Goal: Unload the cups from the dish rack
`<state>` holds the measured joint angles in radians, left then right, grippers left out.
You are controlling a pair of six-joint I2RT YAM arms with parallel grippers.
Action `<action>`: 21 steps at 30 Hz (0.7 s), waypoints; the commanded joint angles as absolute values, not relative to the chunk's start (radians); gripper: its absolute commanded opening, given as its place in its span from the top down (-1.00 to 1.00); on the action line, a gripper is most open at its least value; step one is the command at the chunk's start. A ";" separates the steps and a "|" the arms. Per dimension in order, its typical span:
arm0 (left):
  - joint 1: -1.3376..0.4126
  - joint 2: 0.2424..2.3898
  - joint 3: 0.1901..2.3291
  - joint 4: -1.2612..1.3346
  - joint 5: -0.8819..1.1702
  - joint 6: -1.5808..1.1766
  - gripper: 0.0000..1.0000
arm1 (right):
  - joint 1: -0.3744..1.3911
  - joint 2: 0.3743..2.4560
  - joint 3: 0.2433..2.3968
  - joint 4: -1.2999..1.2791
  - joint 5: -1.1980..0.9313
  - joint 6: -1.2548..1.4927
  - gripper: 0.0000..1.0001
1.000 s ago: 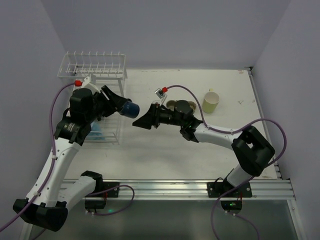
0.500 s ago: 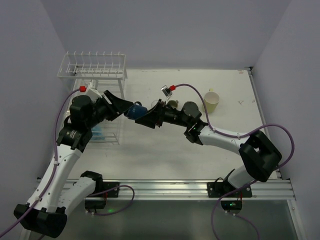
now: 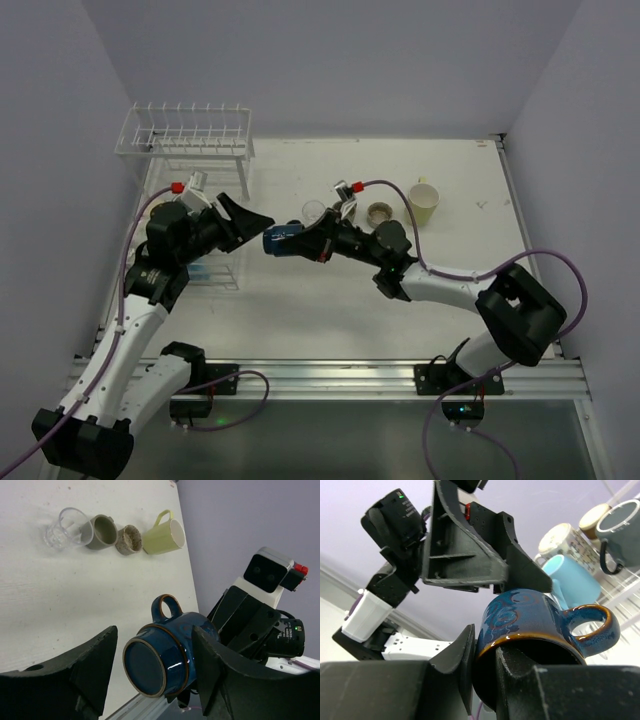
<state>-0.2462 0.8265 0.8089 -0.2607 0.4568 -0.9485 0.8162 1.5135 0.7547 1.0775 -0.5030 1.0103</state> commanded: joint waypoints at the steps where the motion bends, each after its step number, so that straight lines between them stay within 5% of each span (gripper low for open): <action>1: -0.249 0.815 0.801 -0.276 0.548 -0.891 -0.32 | 0.813 1.450 0.721 1.249 -0.440 0.985 1.00; 8: -0.249 0.824 0.874 -0.339 0.494 -0.728 -0.97 | 0.810 1.356 0.689 1.065 -0.482 0.915 1.00; 15: -0.247 0.749 0.970 -0.491 0.280 -0.390 -1.00 | 0.770 1.210 0.827 0.008 -0.125 0.497 1.00; 21: -0.250 0.683 0.894 -0.557 0.057 -0.284 -1.00 | 0.525 1.198 0.811 -0.262 -0.042 0.453 1.00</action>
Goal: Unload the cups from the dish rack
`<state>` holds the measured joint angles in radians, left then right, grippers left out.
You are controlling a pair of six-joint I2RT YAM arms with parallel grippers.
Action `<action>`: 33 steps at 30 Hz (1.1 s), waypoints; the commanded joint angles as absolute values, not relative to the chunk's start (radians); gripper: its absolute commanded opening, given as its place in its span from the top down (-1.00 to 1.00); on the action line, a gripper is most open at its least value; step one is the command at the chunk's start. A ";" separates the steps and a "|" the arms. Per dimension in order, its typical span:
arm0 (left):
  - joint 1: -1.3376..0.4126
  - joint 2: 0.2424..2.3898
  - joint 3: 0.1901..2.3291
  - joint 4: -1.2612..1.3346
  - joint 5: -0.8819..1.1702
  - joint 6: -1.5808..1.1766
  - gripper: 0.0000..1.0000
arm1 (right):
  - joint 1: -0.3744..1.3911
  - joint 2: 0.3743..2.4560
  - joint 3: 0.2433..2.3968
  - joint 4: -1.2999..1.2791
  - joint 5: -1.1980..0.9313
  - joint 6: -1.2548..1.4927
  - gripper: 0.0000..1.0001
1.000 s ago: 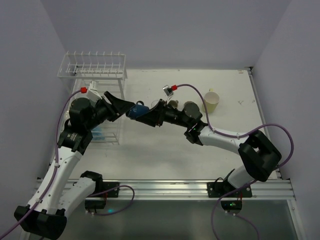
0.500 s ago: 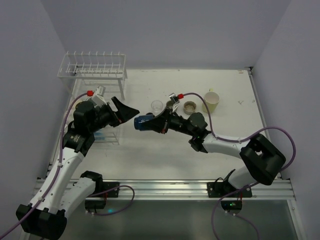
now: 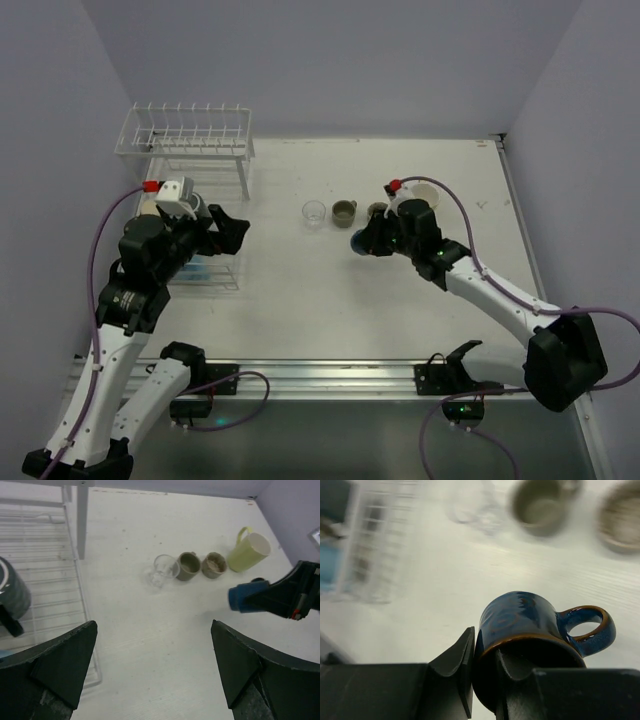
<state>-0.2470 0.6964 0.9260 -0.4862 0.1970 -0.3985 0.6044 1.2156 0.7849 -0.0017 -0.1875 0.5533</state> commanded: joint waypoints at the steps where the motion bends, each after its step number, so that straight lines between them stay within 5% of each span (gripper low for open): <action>1: -0.256 0.675 0.887 -0.557 0.040 -0.288 -1.00 | 0.505 1.224 0.836 -0.290 -0.014 0.440 1.00; 8: -0.256 0.601 0.802 -0.537 -0.236 -0.371 -1.00 | 0.436 1.411 0.940 -0.388 0.141 0.368 1.00; 21: -0.285 0.594 0.736 -0.505 -0.397 -0.374 -1.00 | 0.351 1.601 1.065 -0.433 0.236 0.337 0.92; 33: -0.290 0.595 0.742 -0.566 -0.523 -0.439 -1.00 | 0.310 1.582 1.032 -0.410 0.183 0.348 0.20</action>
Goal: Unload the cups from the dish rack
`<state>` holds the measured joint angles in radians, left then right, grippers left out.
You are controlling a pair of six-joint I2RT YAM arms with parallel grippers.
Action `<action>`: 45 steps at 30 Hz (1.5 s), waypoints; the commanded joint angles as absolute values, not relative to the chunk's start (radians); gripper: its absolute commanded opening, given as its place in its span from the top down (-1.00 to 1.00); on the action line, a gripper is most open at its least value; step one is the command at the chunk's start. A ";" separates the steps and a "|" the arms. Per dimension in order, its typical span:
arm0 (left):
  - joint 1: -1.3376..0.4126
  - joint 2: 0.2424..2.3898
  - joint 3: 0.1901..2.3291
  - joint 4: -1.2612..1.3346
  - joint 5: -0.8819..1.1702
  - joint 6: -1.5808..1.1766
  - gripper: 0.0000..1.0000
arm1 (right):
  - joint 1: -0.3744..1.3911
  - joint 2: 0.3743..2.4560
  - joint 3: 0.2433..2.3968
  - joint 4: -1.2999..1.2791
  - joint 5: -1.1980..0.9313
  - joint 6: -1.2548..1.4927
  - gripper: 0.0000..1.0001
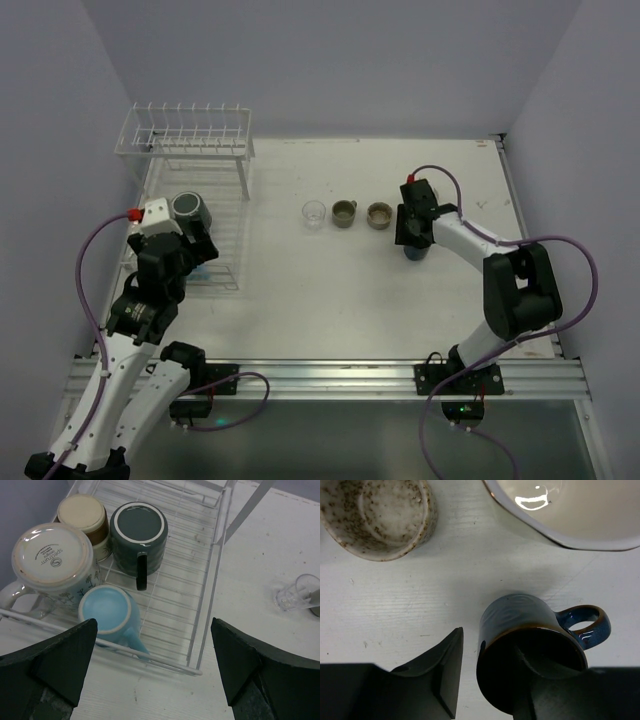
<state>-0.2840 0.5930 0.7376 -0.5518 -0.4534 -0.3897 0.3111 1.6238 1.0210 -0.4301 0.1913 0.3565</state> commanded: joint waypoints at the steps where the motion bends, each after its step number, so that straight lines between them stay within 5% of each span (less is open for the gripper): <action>1: -0.290 0.598 0.744 -0.575 -0.534 -0.452 -1.00 | 0.310 1.575 1.025 -0.407 0.173 0.351 0.16; 6: -0.290 0.606 0.761 -0.611 -0.577 -0.555 -1.00 | 0.311 1.479 0.983 -0.367 0.117 0.379 -0.01; 13: -0.290 0.643 0.756 -0.604 -0.581 -0.617 -1.00 | 0.321 1.290 0.930 -0.353 0.086 0.362 -0.77; 18: -0.288 0.663 0.773 -0.607 -0.650 -0.698 -1.00 | 0.343 1.111 0.861 -0.278 0.010 0.390 -0.98; 26: -0.267 0.844 0.790 -0.614 -0.727 -0.767 -1.00 | 0.485 0.988 0.801 -0.206 -0.060 0.403 -0.98; 45: -0.104 1.003 0.739 -0.552 -0.692 -0.738 -0.97 | 0.495 0.936 0.738 -0.144 -0.150 0.416 -0.98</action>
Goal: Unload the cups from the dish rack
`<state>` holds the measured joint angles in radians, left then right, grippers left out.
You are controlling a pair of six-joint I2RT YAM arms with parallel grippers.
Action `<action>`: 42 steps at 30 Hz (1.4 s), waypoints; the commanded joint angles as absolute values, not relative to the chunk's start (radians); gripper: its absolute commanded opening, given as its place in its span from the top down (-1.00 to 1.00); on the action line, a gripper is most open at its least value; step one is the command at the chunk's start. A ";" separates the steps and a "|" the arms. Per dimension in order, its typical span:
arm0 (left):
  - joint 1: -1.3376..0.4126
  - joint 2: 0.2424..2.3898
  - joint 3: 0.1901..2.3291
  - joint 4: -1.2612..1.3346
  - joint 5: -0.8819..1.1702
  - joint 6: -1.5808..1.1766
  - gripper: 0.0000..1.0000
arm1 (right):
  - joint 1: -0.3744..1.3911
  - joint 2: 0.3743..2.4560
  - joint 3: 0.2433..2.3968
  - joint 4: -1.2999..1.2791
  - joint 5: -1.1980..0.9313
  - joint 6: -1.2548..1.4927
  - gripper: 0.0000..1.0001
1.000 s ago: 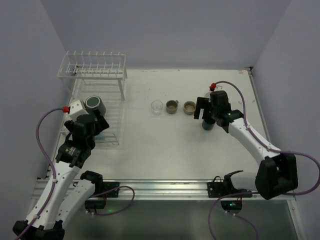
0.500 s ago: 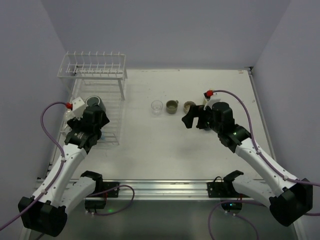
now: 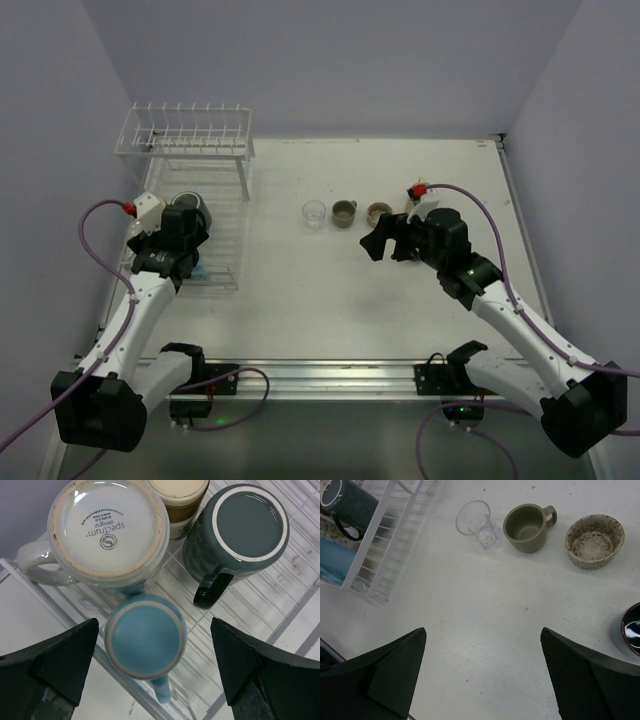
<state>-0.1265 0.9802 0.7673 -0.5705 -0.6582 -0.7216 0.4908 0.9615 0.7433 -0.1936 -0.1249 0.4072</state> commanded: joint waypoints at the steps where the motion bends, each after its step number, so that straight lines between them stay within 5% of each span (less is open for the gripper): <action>1: -0.100 1.028 0.739 -0.549 -0.686 -0.735 -0.96 | 0.495 0.934 0.738 -0.146 -0.149 0.416 -0.98; 21: -0.091 1.117 0.686 -0.621 -0.583 -0.732 -0.84 | 0.495 0.931 0.726 -0.127 -0.149 0.420 -0.98; 42: -0.091 1.178 0.913 -0.936 -0.469 -0.687 -0.75 | 0.497 0.960 0.721 -0.103 -0.206 0.437 -0.98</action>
